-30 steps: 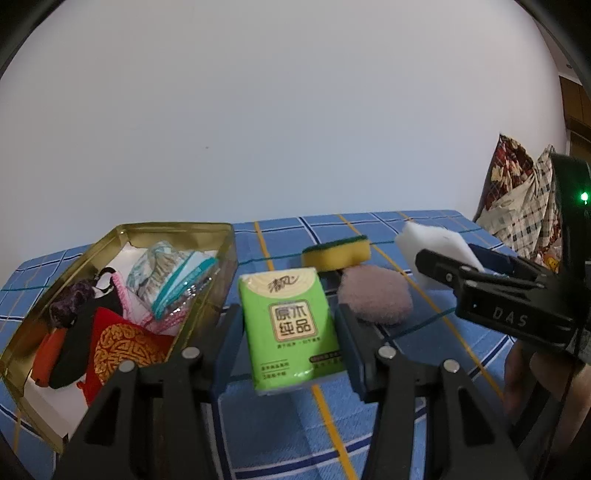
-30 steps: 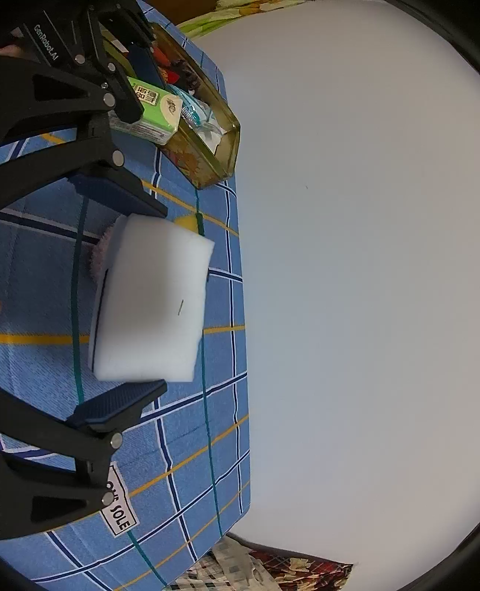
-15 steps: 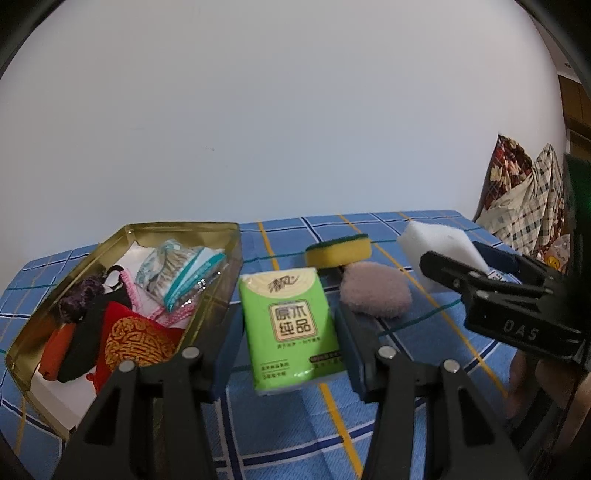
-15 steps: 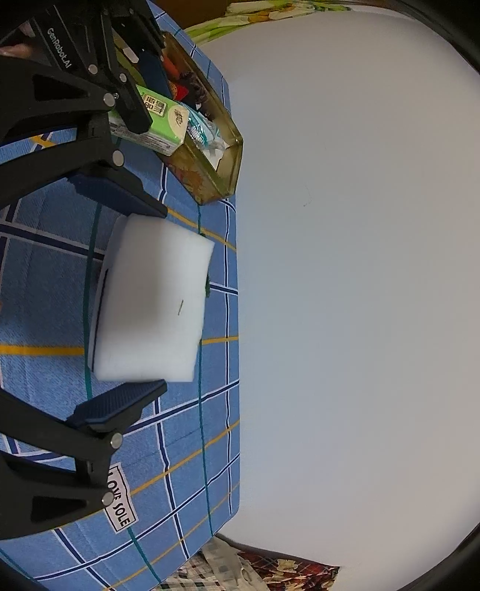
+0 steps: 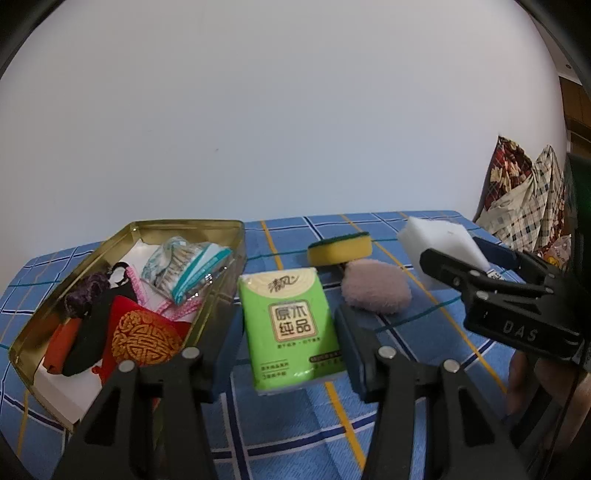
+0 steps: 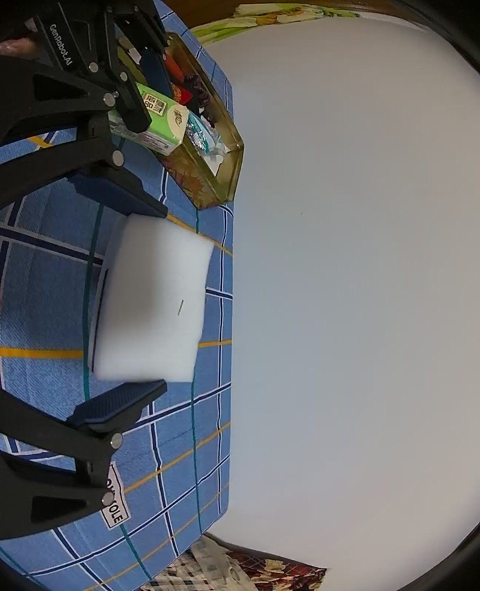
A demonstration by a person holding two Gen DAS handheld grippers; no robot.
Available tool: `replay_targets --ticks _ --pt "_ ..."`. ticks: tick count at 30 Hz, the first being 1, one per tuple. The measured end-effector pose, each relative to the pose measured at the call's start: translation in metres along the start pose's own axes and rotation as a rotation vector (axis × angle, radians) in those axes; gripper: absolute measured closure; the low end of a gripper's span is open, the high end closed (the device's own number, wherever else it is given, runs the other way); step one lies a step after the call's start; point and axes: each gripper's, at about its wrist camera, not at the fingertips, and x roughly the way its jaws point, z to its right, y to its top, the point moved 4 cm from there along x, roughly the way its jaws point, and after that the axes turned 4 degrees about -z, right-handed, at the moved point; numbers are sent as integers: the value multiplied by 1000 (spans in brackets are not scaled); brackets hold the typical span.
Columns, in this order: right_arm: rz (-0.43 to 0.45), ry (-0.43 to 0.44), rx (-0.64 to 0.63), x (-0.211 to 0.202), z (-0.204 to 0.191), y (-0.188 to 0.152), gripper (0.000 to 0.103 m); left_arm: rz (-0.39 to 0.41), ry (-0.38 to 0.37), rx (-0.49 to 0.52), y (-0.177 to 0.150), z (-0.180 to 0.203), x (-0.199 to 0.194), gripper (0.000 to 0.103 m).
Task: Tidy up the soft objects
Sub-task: 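Grasp the green tissue pack with the left gripper and lift it, then carry the tissue pack with the left gripper while the right carries the white sponge to the tray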
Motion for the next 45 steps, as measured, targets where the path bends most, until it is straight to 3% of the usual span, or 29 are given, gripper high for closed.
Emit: replay_targets --ticks 21,29,45 --pt "63 47 -43 -23 -27 -6 17 15 7 12 -5 -3 -11 53" --pt "137 74 -55 -44 -34 -9 17 52 11 -38 -2 -18 -21 53" --pt "164 110 -87 -51 -47 -9 17 127 54 -99 3 -43 -42 53"
